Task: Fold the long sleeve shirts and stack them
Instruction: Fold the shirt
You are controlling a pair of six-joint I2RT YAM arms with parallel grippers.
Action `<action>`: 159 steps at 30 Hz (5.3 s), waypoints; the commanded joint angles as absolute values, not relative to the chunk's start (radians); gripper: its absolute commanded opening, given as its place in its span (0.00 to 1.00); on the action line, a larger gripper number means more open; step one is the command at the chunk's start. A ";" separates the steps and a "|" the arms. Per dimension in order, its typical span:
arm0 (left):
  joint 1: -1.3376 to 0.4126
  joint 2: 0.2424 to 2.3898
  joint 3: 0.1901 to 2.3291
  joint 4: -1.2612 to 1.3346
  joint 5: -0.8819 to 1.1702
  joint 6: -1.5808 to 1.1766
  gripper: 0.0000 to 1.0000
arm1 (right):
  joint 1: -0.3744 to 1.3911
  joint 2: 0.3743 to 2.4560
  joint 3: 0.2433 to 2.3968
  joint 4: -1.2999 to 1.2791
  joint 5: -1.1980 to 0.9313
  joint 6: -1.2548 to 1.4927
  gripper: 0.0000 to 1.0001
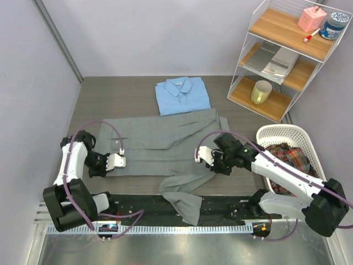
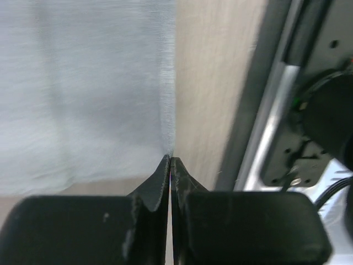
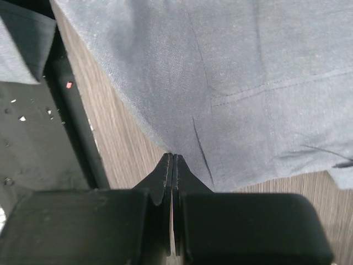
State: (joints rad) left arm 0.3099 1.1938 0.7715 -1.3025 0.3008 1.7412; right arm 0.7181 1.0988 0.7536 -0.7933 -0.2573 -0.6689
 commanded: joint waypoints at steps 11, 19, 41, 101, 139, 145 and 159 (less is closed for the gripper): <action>0.315 1.492 1.181 -1.441 0.466 1.560 0.00 | 0.445 1.379 1.150 -0.871 -0.350 -0.782 0.01; 0.285 1.692 1.293 -1.289 0.431 1.421 0.00 | 0.417 1.644 1.373 -0.890 -0.357 -0.862 0.01; 0.256 1.805 1.331 -1.121 0.474 1.189 0.00 | 0.330 1.715 1.328 -0.899 -0.356 -0.899 0.01; 0.218 1.801 1.150 -1.025 0.394 1.338 0.17 | 0.339 1.623 1.264 -0.907 -0.387 -0.867 0.01; 0.282 1.611 1.175 -1.003 0.546 1.355 0.00 | 0.307 1.552 1.222 -0.818 -0.388 -0.831 0.01; 0.279 1.667 1.166 -0.939 0.514 1.327 0.00 | 0.308 1.626 1.252 -0.831 -0.380 -0.854 0.01; 0.245 1.534 1.076 -1.121 0.486 1.361 0.44 | 0.310 1.652 1.212 -0.865 -0.390 -0.848 0.01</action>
State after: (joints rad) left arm 0.2535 1.6577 1.1507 -0.9890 0.4877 1.2858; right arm 0.3111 1.6600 1.2144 -0.8623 -0.3794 -0.8608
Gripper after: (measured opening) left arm 0.436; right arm 0.018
